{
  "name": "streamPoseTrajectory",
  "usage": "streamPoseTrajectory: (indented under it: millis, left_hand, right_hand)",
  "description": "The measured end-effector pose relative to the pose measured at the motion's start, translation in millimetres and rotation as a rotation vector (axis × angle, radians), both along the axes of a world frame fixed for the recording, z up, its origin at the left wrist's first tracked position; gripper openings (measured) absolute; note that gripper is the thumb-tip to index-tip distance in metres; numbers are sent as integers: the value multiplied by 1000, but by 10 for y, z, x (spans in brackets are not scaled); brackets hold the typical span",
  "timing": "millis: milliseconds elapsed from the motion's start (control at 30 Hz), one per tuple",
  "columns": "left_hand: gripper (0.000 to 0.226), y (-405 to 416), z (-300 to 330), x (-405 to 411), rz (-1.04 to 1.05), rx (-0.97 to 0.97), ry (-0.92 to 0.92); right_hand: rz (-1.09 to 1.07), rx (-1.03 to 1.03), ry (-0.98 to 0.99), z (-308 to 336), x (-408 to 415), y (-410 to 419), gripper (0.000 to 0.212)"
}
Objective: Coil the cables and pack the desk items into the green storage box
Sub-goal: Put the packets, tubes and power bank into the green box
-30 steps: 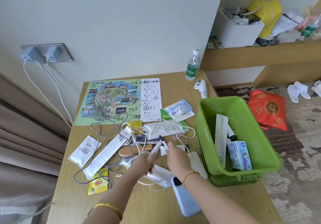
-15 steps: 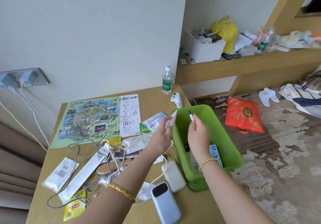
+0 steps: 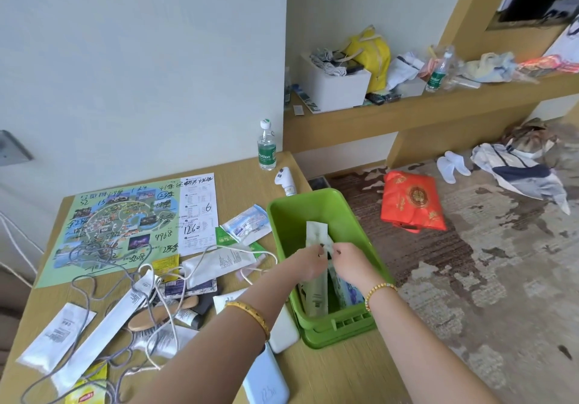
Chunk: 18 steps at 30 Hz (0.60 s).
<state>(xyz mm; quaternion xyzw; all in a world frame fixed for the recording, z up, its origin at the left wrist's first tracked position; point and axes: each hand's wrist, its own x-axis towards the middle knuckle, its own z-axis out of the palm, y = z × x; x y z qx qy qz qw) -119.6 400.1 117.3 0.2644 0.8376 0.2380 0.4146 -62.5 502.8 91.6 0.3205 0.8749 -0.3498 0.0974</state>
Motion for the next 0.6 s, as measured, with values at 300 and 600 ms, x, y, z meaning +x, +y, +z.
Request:
streamPoseTrajectory:
  millis: [300, 600]
  left_hand:
    - [32, -300, 87, -120, 283, 257, 184]
    - [27, -1273, -189, -411, 574, 258, 413]
  right_hand:
    - [59, 46, 48, -20, -56, -185, 32]
    - [85, 239, 715, 334, -186, -1106, 25]
